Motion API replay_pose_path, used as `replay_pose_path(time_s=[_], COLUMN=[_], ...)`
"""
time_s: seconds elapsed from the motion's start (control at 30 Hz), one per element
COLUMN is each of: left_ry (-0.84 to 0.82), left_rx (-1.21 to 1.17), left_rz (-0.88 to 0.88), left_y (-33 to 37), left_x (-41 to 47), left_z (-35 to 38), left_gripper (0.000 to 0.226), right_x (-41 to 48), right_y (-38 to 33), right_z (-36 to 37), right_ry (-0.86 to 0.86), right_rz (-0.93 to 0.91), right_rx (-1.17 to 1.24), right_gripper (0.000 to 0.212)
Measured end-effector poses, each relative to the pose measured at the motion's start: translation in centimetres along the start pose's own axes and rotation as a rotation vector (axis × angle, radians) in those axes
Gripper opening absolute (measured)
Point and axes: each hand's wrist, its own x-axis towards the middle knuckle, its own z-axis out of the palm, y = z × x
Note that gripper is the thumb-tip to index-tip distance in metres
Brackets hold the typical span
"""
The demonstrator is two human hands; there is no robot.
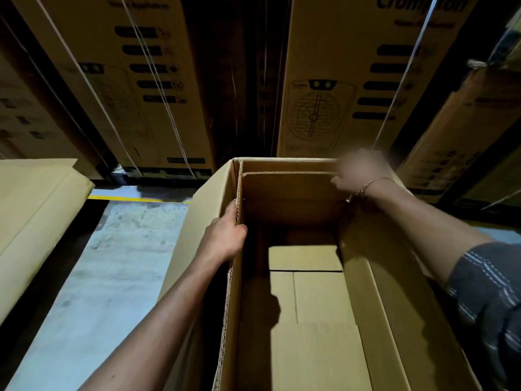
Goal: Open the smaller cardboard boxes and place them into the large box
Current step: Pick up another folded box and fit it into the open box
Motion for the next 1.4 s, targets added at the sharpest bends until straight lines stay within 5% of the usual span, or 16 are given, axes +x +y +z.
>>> replay_pose_path(time_s=[0.4,0.6,0.8,1.17,1.4], left_ry=[0.004,0.014,0.007,0.007,0.044], left_rx=[-0.006,0.016,-0.052,-0.192,-0.313], left_rz=[0.01,-0.019,-0.049,-0.085,-0.117], left_y=[0.3,0.7,1.3,-1.1,-2.3], left_x=[0.0,-0.1,-0.9,-12.3,-16.3], left_z=[0.2,0.1,0.0,2.0,2.9], left_gripper=[0.063,0.065,0.064,0.068,0.065], right_x=[3.4,-0.9,-9.8,-28.0,-30.8], right_y=[1.3,2.1,2.6,2.6,2.4], right_z=[0.6,1.9,1.9,2.9,3.1], right_ry=[-0.048,-0.125,-0.273,-0.283,-0.235], right_rz=[0.317,0.338,0.319,0.308,0.343], right_rx=[0.361,0.591,0.71,0.754,0.756], right_gripper=[0.057,0.088,0.06,0.063,0.052])
